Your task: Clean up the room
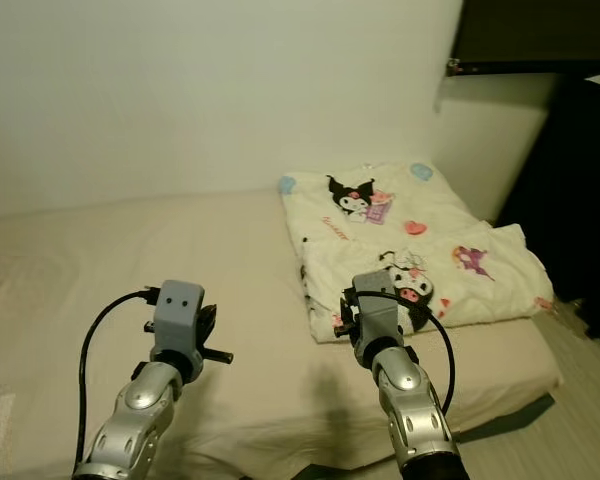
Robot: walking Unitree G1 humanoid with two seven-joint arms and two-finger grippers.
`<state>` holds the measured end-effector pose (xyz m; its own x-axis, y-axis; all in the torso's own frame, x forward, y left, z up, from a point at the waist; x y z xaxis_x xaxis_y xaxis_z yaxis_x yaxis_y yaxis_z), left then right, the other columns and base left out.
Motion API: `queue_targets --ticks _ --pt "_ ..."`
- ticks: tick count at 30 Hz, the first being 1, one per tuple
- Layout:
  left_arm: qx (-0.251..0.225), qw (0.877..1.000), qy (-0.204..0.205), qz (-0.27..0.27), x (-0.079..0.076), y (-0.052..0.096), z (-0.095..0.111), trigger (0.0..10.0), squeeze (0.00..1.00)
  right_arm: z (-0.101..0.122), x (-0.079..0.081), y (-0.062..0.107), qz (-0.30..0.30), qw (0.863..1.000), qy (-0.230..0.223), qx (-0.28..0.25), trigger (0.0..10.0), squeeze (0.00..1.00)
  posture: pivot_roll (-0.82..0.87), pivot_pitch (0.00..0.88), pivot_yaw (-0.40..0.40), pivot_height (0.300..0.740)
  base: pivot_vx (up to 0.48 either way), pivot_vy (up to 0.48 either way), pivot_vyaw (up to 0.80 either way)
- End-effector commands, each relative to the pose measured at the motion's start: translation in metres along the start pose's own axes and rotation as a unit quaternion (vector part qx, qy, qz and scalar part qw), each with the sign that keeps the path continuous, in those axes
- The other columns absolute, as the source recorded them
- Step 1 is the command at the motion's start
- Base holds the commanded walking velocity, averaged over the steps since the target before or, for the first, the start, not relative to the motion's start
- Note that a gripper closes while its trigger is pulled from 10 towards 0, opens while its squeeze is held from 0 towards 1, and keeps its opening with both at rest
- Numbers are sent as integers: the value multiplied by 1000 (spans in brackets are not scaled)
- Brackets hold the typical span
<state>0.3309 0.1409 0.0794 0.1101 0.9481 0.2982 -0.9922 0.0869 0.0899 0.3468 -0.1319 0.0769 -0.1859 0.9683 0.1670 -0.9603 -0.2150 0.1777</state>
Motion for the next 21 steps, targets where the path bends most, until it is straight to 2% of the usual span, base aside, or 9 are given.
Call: queue_targets --ticks 1,5,7,10,21 --pt "-1 1000 -3 -1 1 2 -1 10000 0 2 0 1 -2 1000 1 -4 10000 0 -94 39 -11 723 0 0 0" --pt "-3 1000 -3 -1 1 2 -1 10000 0 3 0 0 -1 1000 13 -5 10000 0 -93 41 -12 723 0 0 0" --pt "-3 1000 -3 -1 2 2 -1 10000 0 3 1 0 0 1000 24 -4 10000 0 -93 41 -12 723 0 0 525" --pt "-3 1000 -2 0 2 2 -1 10000 0 4 2 0 2 999 41 -5 10000 0 -93 41 -12 723 0 0 800" --pt "2 1000 1 -3 2 3 -3 10000 0 6 3 -1 6 999 35 -8 10000 0 -92 42 -12 723 0 0 800"
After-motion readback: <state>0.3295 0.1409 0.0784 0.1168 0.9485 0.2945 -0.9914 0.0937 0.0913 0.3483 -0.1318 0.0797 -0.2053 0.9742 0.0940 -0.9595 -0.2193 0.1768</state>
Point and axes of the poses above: a point about 5 cm out from each wrist's last joint towards the gripper, its own y axis pointing back from the gripper into the wrist, its own z axis along the axis of the wrist's last joint, x = y × z, the point moved 4 cm from there along -y, pointing out of the wrist towards the gripper, and after that the axes turned 14 degrees about -y, right-handed, at the moved point
